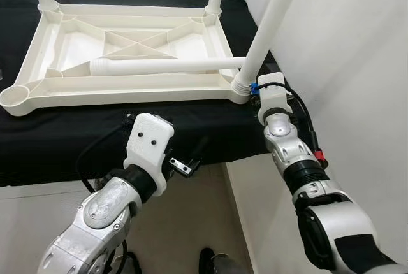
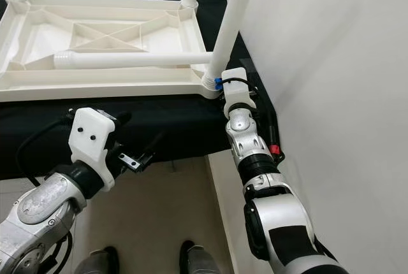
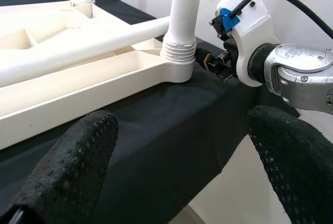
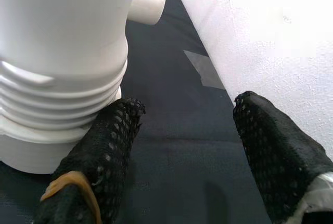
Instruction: Building children table
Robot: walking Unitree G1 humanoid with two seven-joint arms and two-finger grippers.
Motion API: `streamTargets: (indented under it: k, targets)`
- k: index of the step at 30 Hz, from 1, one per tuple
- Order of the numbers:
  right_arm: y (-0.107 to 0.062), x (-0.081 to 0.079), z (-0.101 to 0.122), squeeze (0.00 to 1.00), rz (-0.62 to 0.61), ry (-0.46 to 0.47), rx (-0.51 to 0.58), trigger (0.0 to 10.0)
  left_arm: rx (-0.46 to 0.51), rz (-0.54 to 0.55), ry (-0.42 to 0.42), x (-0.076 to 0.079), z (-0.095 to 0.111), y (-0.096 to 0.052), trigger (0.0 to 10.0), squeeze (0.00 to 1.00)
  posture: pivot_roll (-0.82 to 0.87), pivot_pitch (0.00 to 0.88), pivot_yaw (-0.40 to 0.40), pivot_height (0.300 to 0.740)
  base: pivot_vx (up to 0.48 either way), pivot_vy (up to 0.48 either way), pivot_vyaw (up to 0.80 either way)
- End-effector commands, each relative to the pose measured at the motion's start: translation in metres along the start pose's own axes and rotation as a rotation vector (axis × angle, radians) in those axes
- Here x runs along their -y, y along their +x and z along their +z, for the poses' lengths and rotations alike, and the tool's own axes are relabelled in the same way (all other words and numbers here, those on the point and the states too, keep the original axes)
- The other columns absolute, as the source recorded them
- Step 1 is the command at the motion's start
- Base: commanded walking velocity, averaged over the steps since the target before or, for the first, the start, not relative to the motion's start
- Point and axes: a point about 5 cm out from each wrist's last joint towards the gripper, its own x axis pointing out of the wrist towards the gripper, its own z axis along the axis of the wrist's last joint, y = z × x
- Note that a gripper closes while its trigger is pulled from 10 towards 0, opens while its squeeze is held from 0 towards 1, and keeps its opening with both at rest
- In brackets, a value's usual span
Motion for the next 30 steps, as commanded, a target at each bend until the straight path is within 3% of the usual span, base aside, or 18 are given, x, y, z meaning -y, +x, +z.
streamTargets:
  k: [1,5,13,23,30]
  targets:
    - [-0.002,-0.010,0.004,0.00,0.052,0.028,0.033,10.0,-0.011,-0.013,0.003,0.002,0.000,-0.001,10.0,0.00,0.09,0.246,-0.117,0.740,0.000,0.000,0.00]
    - [-0.003,-0.011,0.000,0.00,0.048,-0.017,0.017,10.0,-0.010,-0.012,0.005,0.001,0.000,-0.001,10.0,0.00,0.09,0.249,-0.117,0.740,0.000,0.000,0.00]
    - [0.004,0.006,-0.002,0.00,-0.036,-0.074,-0.027,10.0,0.002,-0.014,0.002,0.001,0.004,0.000,10.0,0.00,0.09,0.262,-0.115,0.740,0.000,0.000,0.00]
    - [0.010,0.016,0.006,0.00,-0.067,-0.046,-0.014,10.0,0.003,-0.017,-0.006,0.004,0.008,-0.003,10.0,0.00,0.10,0.294,-0.110,0.740,0.000,0.000,0.00]
    - [0.008,0.016,-0.003,0.00,-0.081,-0.064,-0.046,10.0,0.011,-0.024,-0.008,0.006,0.015,-0.006,10.0,0.00,0.12,0.339,-0.096,0.740,0.000,0.000,0.00]
